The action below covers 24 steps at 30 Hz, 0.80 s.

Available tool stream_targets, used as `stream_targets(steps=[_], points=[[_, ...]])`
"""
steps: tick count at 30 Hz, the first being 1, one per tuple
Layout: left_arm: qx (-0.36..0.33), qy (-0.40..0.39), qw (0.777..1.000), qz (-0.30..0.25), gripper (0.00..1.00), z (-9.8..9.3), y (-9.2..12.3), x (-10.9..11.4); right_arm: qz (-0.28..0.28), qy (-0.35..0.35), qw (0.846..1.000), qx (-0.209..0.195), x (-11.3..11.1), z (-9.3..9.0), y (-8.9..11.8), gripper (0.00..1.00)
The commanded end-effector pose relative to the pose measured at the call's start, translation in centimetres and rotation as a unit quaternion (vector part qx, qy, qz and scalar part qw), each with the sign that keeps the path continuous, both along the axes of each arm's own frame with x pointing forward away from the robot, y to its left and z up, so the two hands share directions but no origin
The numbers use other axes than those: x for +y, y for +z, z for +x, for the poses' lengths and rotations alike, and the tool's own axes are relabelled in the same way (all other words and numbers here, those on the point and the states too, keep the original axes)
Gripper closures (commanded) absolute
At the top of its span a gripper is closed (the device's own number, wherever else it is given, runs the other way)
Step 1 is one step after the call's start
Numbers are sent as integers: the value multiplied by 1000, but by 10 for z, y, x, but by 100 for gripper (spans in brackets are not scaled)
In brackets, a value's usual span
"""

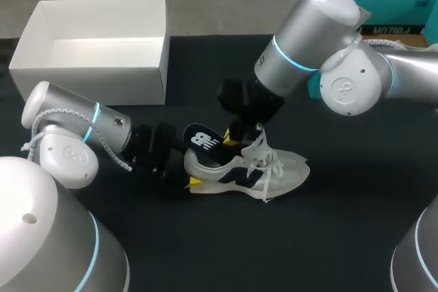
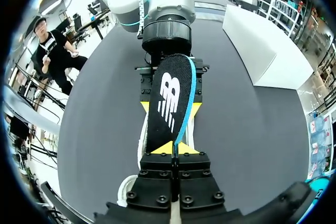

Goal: Take the shoe out of the shoebox, open the shoe tongue, remove and reinsert the insole, then place the shoe into the shoebox

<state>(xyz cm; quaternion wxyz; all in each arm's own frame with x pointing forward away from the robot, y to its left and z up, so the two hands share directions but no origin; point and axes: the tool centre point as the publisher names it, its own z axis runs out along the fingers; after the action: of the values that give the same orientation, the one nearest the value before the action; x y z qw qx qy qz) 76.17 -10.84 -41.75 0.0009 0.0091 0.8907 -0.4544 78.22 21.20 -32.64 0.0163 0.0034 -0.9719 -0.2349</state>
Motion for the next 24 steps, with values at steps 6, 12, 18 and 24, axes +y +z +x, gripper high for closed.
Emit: stream_targets(steps=[6,12,18,24], points=[[0,1,1000,1,100,0,0,-1,6,2,1000,-6,0,-2,4,100],[0,1,1000,1,100,0,0,-1,6,2,1000,-6,0,-2,4,100],[0,1,1000,1,100,0,0,-1,6,2,1000,-6,0,-2,4,100],[0,1,1000,1,100,0,0,-1,9,-14,1000,-7,3,3,9,100]])
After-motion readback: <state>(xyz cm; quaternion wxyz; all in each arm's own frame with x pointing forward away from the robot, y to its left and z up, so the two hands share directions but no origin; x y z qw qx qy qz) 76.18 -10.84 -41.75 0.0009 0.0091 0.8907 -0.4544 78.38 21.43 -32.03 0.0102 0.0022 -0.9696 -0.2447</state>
